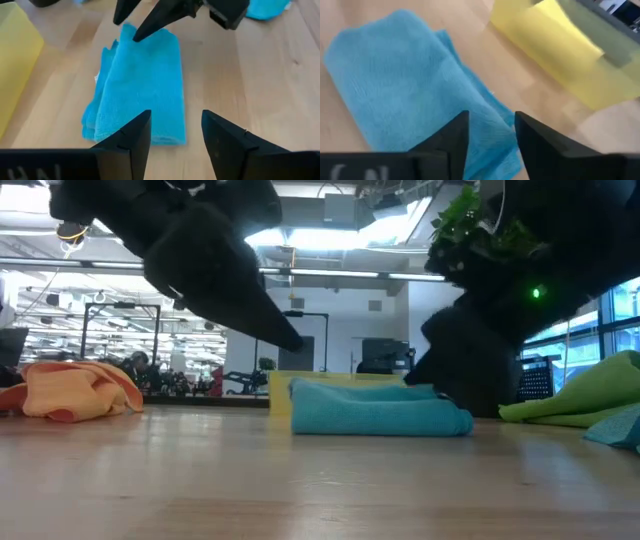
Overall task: Fold microfiber towels
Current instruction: Fold the left blue microfiber towel
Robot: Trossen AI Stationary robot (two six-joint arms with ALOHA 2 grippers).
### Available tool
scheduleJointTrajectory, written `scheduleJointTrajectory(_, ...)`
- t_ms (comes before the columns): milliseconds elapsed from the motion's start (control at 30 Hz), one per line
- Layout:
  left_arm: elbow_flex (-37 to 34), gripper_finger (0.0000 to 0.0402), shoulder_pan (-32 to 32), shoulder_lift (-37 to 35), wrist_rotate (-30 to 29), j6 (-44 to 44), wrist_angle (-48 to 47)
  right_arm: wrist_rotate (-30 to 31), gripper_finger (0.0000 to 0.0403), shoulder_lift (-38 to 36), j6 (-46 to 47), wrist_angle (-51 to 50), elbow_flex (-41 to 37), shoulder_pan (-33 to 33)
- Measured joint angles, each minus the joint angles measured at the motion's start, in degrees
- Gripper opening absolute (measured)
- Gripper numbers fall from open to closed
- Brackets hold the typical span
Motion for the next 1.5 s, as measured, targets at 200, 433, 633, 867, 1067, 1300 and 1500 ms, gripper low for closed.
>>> scheduleJointTrajectory(200,0.0,0.0163,3.33,1.28,0.02,1.35,0.77,2.32,0.0183,-3.39,1.74,-5.91,0.19,0.04)
scheduleJointTrajectory(433,0.0,0.0163,10.07,1.37,2.95,4.14,4.42,2.11,0.0173,-5.54,4.35,-9.45,0.19,0.28)
scheduleJointTrajectory(633,-0.02,0.0163,15.83,4.14,7.88,5.04,7.36,-1.42,0.0171,-5.21,4.61,-8.71,0.17,1.05)
scheduleJointTrajectory(867,0.0,0.0163,19.24,11.19,9.09,4.79,13.03,-5.23,0.0171,-5.21,-12.44,4.68,0.16,3.77)
scheduleJointTrajectory(1067,0.02,0.0163,21.57,13.03,8.48,0.18,16.85,-13.9,0.0185,-2.03,-29.89,14.15,0.21,4.87)
scheduleJointTrajectory(1300,0.04,0.0163,21.7,12.71,8.67,0.54,16.72,-14.07,0.0247,2.59,-29.94,15.58,0.21,2.69)
scheduleJointTrajectory(1500,0.2,0.0163,21.29,2.05,9.25,3.4,14.91,-10.88,0.027,2.74,-32.41,15.88,0.19,2.17)
